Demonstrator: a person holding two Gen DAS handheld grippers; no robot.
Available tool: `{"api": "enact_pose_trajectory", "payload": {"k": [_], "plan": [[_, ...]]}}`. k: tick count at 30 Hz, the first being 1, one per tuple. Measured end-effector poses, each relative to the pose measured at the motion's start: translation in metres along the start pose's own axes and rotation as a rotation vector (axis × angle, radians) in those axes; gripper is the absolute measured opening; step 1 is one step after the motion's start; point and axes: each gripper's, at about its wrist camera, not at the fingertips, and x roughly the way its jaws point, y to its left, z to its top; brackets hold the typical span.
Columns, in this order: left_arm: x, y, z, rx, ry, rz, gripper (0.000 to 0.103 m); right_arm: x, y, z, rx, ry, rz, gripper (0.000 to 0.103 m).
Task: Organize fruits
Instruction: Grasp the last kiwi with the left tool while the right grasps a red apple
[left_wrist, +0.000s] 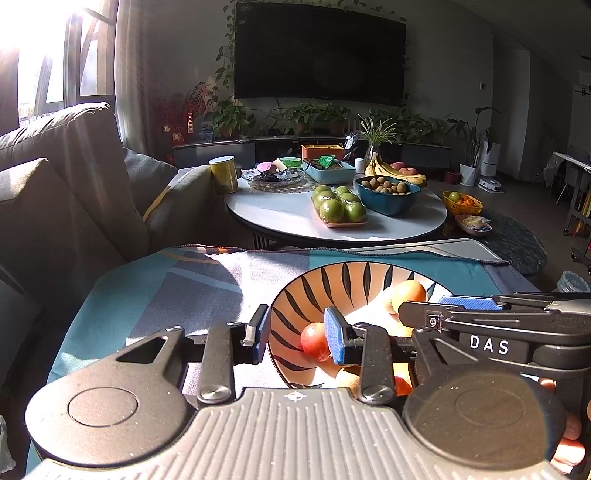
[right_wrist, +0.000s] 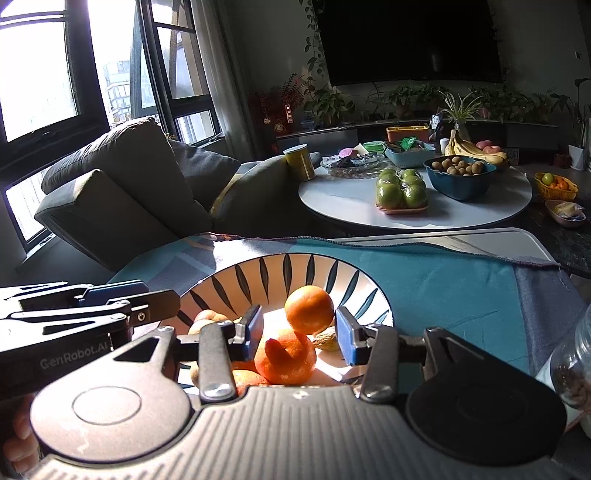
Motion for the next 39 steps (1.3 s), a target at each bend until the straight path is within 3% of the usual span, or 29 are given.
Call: {"api": "enact_pose_trajectory", "payload": {"k": [15,27,39], "plan": [[-0.03,0.01,-0.015,0.002,0.003,0.017,0.031,-0.03,0.007,-0.004,0.006,-0.025,0.028,0.078],[-0.062,0.026,-0.056,-0.021,0.072,0.048,0.031,-0.059,0.029,-0.024,-0.034,-0.005,0.078,0.078],[-0.055,0.033,-0.083,-0.009,0.137,0.073,0.035,-0.062,0.047,-0.048,-0.064,0.066,0.076,0.078]]}}
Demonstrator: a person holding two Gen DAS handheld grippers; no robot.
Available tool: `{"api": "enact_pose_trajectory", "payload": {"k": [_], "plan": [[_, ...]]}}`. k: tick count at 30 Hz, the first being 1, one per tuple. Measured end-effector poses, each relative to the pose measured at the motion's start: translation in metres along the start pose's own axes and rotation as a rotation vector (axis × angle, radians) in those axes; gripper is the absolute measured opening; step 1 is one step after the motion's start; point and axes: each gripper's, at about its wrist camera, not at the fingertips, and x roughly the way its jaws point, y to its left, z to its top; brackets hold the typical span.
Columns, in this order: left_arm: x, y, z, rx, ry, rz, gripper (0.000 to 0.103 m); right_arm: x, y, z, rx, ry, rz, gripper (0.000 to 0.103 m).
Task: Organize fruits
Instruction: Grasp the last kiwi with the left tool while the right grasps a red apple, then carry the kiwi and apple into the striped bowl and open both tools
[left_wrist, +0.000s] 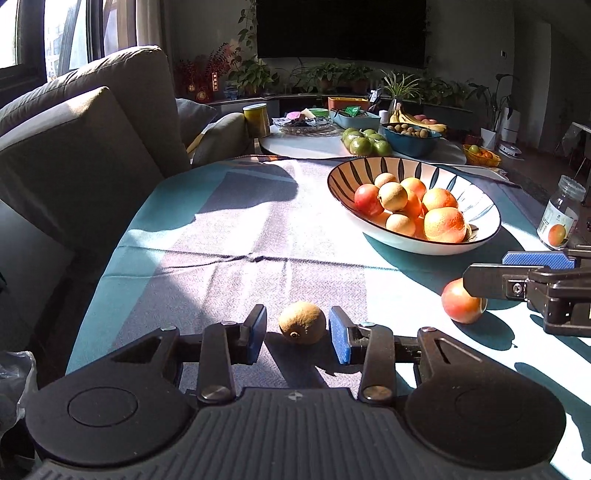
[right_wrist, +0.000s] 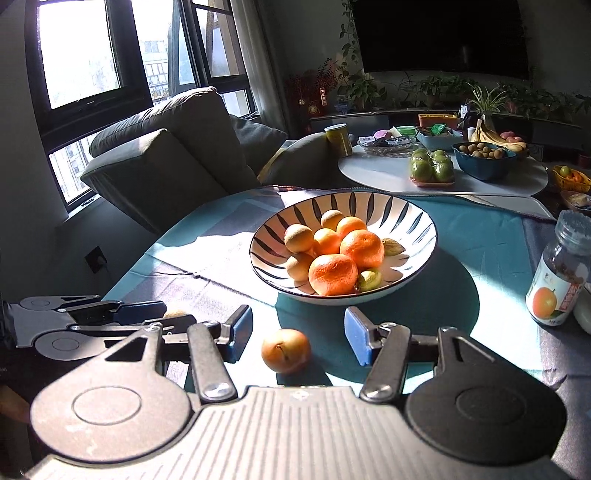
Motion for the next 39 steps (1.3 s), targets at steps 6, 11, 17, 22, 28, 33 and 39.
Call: {"api": "enact_pose_trajectory", "payload": {"k": [6,11,17,22,28,33,39], "plan": [[0.0,0.005,-0.004,-0.03,-0.009,-0.038,0.03,0.006,0.007,-0.009,-0.015,0.039,-0.008,0.078],[-0.001,0.005,-0.005,-0.027,-0.02,-0.037,0.026,0.013,0.011,-0.013,-0.026,0.061,-0.019,0.078],[-0.001,0.005,-0.007,-0.024,-0.027,-0.036,0.026,0.02,0.013,-0.016,-0.033,0.076,-0.042,0.078],[-0.001,0.003,-0.007,-0.013,-0.027,-0.028,0.026,0.021,0.017,-0.017,-0.062,0.074,-0.054,0.078],[-0.001,0.001,-0.007,-0.005,-0.024,-0.018,0.026,0.019,0.019,-0.018,-0.068,0.076,-0.039,0.078],[-0.004,0.001,-0.006,-0.01,-0.01,-0.022,0.025,0.014,0.019,-0.017,-0.055,0.07,-0.033,0.078],[-0.011,-0.007,-0.003,-0.001,-0.016,-0.039,0.025,0.004,0.015,-0.013,-0.034,0.041,-0.027,0.078]]}}
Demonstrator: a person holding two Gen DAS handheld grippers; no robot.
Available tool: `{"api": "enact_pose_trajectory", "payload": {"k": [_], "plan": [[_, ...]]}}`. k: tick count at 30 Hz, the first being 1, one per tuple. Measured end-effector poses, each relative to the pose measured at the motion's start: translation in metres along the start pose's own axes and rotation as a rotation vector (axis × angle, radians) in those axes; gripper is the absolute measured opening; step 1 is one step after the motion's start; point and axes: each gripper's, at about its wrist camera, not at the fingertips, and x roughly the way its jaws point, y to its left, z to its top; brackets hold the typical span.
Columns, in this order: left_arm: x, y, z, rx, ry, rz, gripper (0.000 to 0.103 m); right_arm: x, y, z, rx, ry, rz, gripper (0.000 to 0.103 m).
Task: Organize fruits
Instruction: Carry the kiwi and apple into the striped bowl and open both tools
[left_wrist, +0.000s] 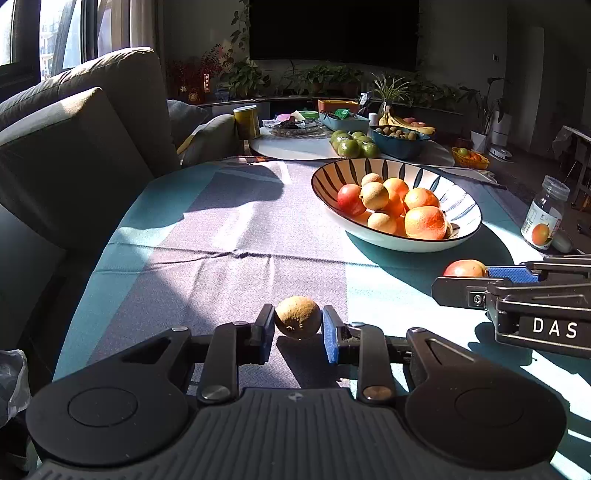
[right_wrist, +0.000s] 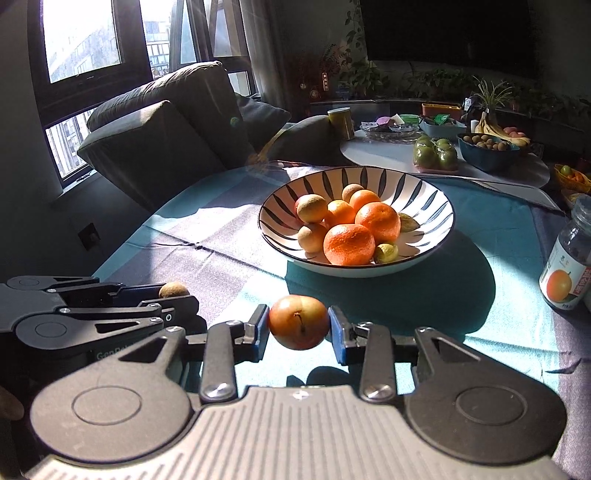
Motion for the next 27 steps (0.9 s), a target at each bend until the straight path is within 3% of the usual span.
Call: {"api": "enact_pose_trajectory", "payload": {"k": [10,19,27], "plan": [[-0.006,-0.024,0.035,0.029,-0.09,-0.052,0.025,-0.013,-0.018,0.016,0.043,-0.071,-0.017,0.078],[0.036,-0.044,0.074,0.04,-0.144,-0.059,0.026,0.011,-0.049,0.049,0.091,-0.111,-0.064,0.078],[0.073,-0.046,0.088,0.057,-0.128,-0.05,0.026,0.035,-0.059,0.059,0.084,-0.107,-0.069,0.078]]}}
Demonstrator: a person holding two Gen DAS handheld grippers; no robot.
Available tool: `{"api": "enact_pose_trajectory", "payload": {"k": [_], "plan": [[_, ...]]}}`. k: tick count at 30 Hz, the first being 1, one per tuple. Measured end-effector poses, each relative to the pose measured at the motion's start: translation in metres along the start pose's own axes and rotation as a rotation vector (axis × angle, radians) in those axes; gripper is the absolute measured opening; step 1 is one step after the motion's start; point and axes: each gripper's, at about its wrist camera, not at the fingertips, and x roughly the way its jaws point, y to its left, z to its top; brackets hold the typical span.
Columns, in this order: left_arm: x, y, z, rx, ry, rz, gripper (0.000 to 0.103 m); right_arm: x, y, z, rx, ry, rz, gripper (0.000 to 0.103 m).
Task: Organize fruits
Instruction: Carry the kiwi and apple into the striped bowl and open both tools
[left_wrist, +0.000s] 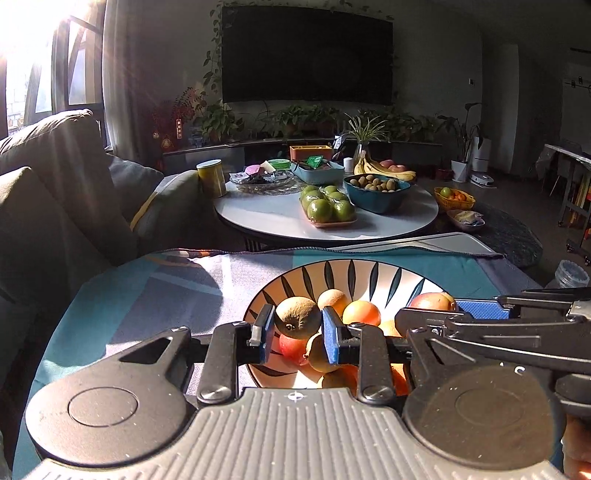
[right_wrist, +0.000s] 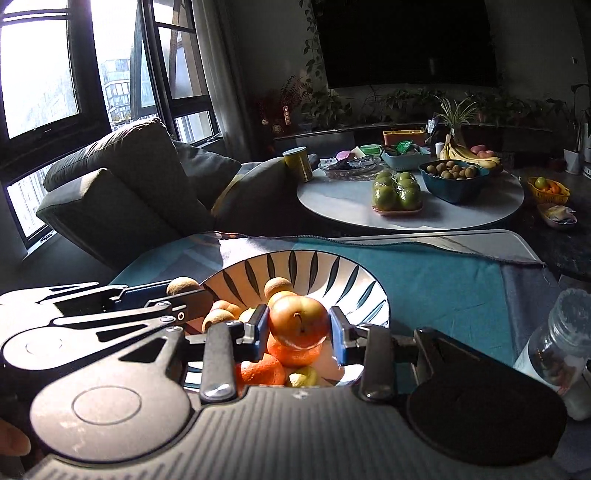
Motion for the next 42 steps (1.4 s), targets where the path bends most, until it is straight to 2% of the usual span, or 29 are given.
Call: {"api": "enact_pose_trajectory", "payload": {"k": [11,29,42], "plan": [[-0.007,0.004,-0.005,0.004,-0.002,0.019,0.028,0.004,-0.004,-0.004,0.01,0.011,0.009,0.078],[-0.068,0.003,-0.022,-0.045,-0.025,0.047,0.028,-0.043,0.019,-0.016,0.002,-0.014,-0.009,0.078],[-0.089,-0.001,-0.024,-0.041,-0.045,0.066,0.028,-0.062,0.026,-0.019,0.005,-0.038,-0.027,0.078]]}}
